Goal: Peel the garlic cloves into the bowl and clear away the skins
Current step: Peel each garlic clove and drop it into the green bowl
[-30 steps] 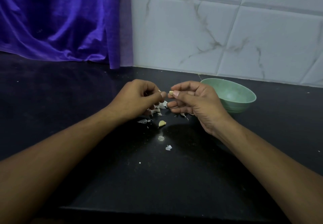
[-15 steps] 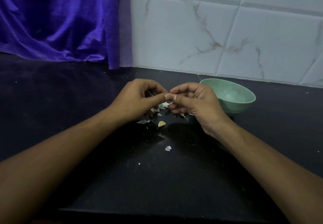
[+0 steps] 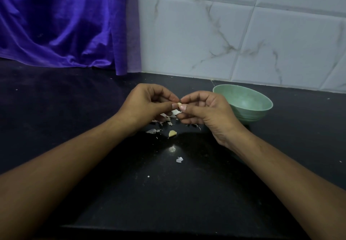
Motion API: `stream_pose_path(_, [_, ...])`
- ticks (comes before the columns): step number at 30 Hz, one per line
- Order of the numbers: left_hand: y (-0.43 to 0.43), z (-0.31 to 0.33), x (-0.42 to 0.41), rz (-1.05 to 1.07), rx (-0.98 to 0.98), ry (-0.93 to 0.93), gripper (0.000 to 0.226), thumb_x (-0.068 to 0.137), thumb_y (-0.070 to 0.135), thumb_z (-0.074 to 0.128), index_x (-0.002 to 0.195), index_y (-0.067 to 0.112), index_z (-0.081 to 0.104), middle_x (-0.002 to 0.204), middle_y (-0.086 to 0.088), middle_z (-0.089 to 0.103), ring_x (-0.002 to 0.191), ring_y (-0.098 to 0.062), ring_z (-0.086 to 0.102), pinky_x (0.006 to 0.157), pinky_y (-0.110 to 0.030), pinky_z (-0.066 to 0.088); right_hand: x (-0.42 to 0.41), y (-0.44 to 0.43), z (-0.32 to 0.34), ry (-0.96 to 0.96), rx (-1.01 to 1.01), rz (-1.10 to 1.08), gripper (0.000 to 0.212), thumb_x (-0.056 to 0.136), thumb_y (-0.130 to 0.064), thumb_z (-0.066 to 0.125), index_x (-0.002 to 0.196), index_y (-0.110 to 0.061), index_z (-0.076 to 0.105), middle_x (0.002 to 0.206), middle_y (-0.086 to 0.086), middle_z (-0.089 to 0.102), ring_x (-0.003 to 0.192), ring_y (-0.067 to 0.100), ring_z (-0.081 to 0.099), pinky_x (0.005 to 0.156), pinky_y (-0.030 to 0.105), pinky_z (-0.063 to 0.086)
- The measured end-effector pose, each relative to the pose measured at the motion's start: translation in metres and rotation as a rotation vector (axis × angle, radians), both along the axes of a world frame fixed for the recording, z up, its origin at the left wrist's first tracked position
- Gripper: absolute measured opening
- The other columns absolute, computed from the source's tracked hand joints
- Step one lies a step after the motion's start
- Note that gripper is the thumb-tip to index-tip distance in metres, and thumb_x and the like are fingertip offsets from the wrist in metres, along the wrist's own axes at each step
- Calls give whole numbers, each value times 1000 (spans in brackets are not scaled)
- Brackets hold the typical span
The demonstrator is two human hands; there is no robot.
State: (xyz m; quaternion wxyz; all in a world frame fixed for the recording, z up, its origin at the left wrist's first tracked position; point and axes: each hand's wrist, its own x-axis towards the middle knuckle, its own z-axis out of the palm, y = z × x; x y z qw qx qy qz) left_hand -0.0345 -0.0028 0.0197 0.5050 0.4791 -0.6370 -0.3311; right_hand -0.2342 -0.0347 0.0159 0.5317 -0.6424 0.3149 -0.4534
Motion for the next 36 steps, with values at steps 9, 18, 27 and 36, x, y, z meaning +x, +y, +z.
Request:
stream_pose_path(9, [5,4,-3,-30,103,146,12,87,2,78,96,8,73,84,-15,75,75,-17,74,65,-31,62,1,-2,-3,78,-143,-34,14,90,2,74,103,-3,74,87,15,78,77,24,76,73,36,63])
stream_pose_path(18, [7,6,-7,10,137,209,15,85,-1,79,96,6,72,85,-17,73,75,-19,72,65,-32,61,2,-1,-4,98,-223,-37,13,92,2,73,105,1,75,85,11,79,76,23,77,71,31,63])
stream_pose_path(27, [9,9,-7,-6,138,208,16,87,9,79,102,6,73,92,-18,78,80,-19,74,67,-33,63,2,-2,-3,76,-237,-70,15,89,0,77,103,-1,77,86,17,78,79,29,77,76,39,63])
stream_pose_path(36, [11,8,-7,-1,97,149,12,91,3,75,103,6,73,96,-23,76,81,-21,74,68,-34,64,2,-3,-4,107,-283,-94,12,88,0,78,100,-1,77,84,13,78,77,27,78,75,38,64])
